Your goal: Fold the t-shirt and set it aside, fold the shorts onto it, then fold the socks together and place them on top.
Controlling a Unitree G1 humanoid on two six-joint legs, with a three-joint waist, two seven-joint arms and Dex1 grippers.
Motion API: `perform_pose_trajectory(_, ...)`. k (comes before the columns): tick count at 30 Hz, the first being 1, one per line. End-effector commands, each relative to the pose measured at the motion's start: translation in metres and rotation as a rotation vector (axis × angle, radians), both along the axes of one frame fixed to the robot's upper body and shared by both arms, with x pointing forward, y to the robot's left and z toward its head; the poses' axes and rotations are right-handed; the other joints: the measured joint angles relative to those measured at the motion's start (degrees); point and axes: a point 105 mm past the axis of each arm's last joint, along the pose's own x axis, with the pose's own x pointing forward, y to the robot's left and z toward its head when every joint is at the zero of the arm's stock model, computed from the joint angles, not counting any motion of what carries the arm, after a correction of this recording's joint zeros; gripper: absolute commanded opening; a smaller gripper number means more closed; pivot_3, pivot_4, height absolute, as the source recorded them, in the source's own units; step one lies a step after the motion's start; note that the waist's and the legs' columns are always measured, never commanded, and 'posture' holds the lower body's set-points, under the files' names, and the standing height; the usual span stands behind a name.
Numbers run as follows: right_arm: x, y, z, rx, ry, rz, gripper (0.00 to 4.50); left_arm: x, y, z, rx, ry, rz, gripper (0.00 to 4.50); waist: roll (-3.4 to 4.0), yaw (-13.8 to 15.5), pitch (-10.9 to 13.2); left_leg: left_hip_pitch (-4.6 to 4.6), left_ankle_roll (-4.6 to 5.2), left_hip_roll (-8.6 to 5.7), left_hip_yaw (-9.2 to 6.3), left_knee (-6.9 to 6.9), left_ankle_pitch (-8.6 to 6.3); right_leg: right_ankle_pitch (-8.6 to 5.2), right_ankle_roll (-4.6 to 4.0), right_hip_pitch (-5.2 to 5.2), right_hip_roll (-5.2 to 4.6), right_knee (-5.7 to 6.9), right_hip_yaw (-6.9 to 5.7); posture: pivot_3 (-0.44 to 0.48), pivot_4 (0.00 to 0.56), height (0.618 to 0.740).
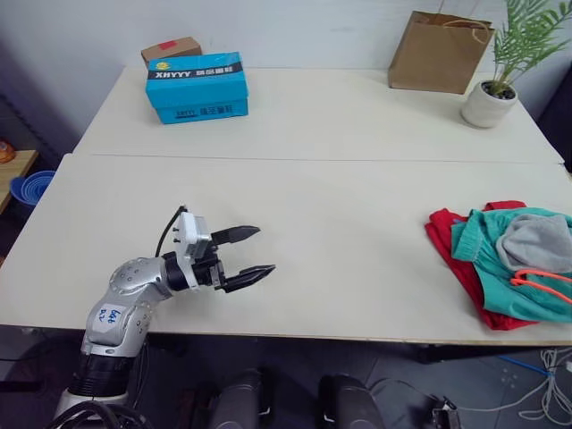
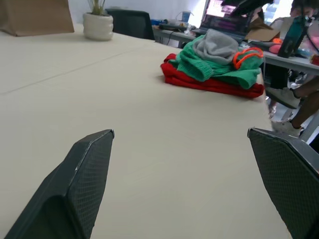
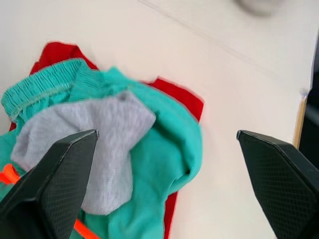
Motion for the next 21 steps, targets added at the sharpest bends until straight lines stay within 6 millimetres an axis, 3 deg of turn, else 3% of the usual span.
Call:
perform_pose_trajectory(1,0.013,0.046,0.018,-0.062,-0.174,0.147,4.46,0.008,0.016,0.004,0.052,-0.054,0.066,4.50,-0.08,0.1,0.0,0.00,-0.01,0.00,-0.02,-0.03,0.02,0.00,0.00,-0.01,0.00,0.04,-0.02,0.000,0.150,0.740)
perform_pose_trajectory(3,0.028,0.089,0.014,-0.001,-0.271,0.256,4.46,0.012,0.024,0.000,0.094,-0.051,0.102,4.50,-0.12,0.4,0.0,-0.02,0.01,0.00,-0.02,-0.04,0.04,0.00,0.00,-0.11,-0.01,0.15,0.00,0.000,0.150,0.740)
perform_pose_trajectory(5,0.036,0.131,-0.006,0.041,-0.282,0.367,4.46,0.013,0.030,-0.001,0.107,-0.052,0.129,4.50,-0.13,0.5,0.0,-0.02,0.03,0.01,-0.03,-0.01,0.05,0.00,0.00,-0.12,-0.01,0.21,-0.01,0.000,0.150,0.740)
perform_pose_trajectory(8,0.046,0.199,-0.049,0.116,-0.322,0.494,4.46,0.017,0.046,-0.011,0.202,-0.087,0.236,4.50,-0.21,0.5,0.0,-0.03,0.00,0.03,-0.09,-0.05,0.07,0.00,0.00,-0.15,0.01,0.24,-0.02,0.000,0.150,0.740)
perform_pose_trajectory(10,0.050,0.232,-0.084,0.101,-0.366,0.526,4.46,0.015,0.061,-0.029,0.358,-0.065,0.291,4.50,-0.29,0.5,0.0,-0.06,-0.02,0.01,-0.09,-0.09,0.07,0.00,0.00,-0.19,0.02,0.26,-0.02,0.000,0.150,0.740)
perform_pose_trajectory(12,0.047,0.249,-0.113,0.061,-0.350,0.565,4.46,0.012,0.071,-0.041,0.457,-0.038,0.311,4.50,-0.20,0.8,0.0,-0.09,-0.02,-0.05,-0.04,-0.12,0.09,-0.01,0.00,-0.27,0.05,0.34,-0.03,0.000,0.150,0.740)
perform_pose_trajectory(14,0.046,0.258,-0.129,0.087,-0.334,0.572,4.46,0.011,0.075,-0.041,0.448,-0.042,0.330,4.50,-0.19,1.1,0.0,-0.11,0.13,-0.32,-0.05,-0.18,0.16,-0.02,0.04,-0.33,0.04,0.37,-0.04,0.000,0.150,0.740)
perform_pose_trajectory(17,0.051,0.267,-0.134,0.188,-0.351,0.537,4.46,0.007,0.081,-0.037,0.389,-0.046,0.361,4.50,-0.31,0.4,0.0,-0.09,0.05,-0.40,-0.04,-0.10,-0.01,0.17,0.36,-0.18,-0.05,0.21,0.10,0.000,0.150,0.740)
perform_pose_trajectory(21,0.054,0.269,-0.138,0.200,-0.362,0.516,4.46,0.004,0.084,-0.032,0.341,-0.081,0.402,4.50,-0.33,0.2,0.0,0.00,-0.08,-0.32,-0.05,-0.15,0.03,0.19,0.34,-0.25,-0.15,0.28,0.31,0.000,0.150,0.740)
